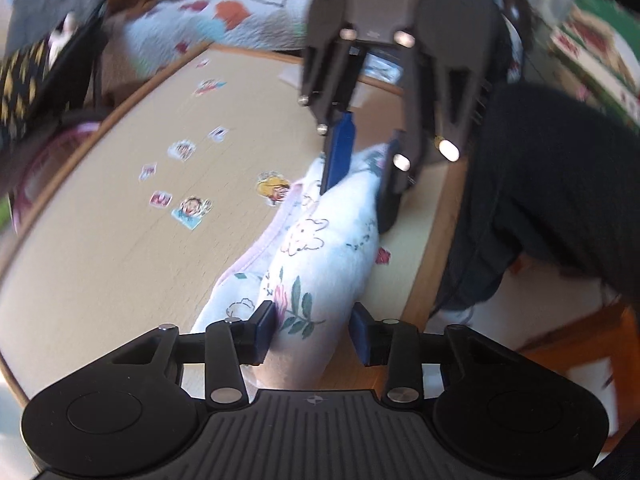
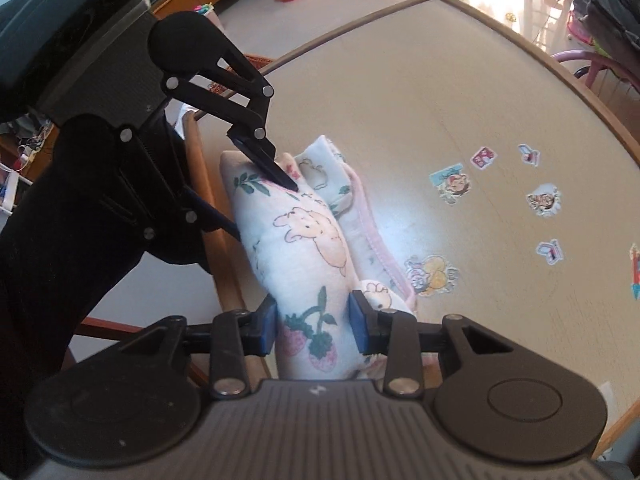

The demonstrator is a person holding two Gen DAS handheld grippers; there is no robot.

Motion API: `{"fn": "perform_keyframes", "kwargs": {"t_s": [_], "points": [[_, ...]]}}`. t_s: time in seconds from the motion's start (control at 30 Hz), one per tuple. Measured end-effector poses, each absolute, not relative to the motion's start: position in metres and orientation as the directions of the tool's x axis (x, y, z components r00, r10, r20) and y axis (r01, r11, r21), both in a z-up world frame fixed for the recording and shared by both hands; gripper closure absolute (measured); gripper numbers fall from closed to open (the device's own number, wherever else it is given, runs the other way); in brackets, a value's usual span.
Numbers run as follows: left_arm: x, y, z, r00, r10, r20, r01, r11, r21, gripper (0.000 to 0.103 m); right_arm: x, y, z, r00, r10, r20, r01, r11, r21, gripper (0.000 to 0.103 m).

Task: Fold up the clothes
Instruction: 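Grasp the folded end with the right gripper and fold it over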

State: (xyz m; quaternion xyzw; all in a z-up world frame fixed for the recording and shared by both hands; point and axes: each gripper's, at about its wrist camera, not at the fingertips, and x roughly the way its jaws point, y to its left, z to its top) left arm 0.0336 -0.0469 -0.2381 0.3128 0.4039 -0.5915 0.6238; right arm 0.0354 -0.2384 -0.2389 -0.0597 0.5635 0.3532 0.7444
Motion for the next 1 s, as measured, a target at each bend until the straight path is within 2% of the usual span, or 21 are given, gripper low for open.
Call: {"fn": "perform_keyframes", "kwargs": {"t_s": [0.17, 0.3, 0.43, 0.53, 0.7, 0.83, 1.0], "points": [[0.049, -0.049, -0.237, -0.088, -0.452, -0.888, 0.973, 0.151, -0.174, 0.065, 0.005, -0.22, -0.221, 0.245, 0.385, -0.89, -0.662, 0.737, 0.136, 0.06], [0.06, -0.051, -0.236, -0.13, -0.435, -0.891, 0.952, 0.196, -0.234, 0.065, -0.023, -0.194, -0.206, 0.335, 0.348, -0.876, -0.755, 0.655, -0.028, 0.055], [0.067, -0.052, -0.236, -0.158, -0.426, -0.891, 0.939, 0.216, -0.269, 0.064, -0.026, -0.171, -0.22, 0.362, 0.249, -0.898, -0.791, 0.592, -0.155, 0.055], [0.064, -0.045, -0.234, -0.134, -0.433, -0.891, 0.94, 0.231, -0.253, 0.059, -0.01, -0.172, -0.227, 0.355, 0.234, -0.905, -0.744, 0.656, -0.123, 0.06], [0.054, -0.031, -0.233, -0.106, -0.469, -0.877, 0.932, 0.261, -0.253, 0.059, 0.018, -0.187, -0.221, 0.232, 0.311, -0.922, -0.67, 0.738, 0.08, 0.076], [0.047, -0.015, -0.23, -0.126, -0.494, -0.86, 0.926, 0.252, -0.281, 0.059, 0.035, -0.196, -0.229, 0.122, 0.4, -0.908, -0.601, 0.758, 0.254, 0.078], [0.043, -0.001, -0.223, 0.019, -0.525, -0.851, 0.921, 0.34, -0.189, 0.054, 0.058, -0.207, -0.237, 0.093, 0.436, -0.895, -0.513, 0.792, 0.332, 0.078]]}}
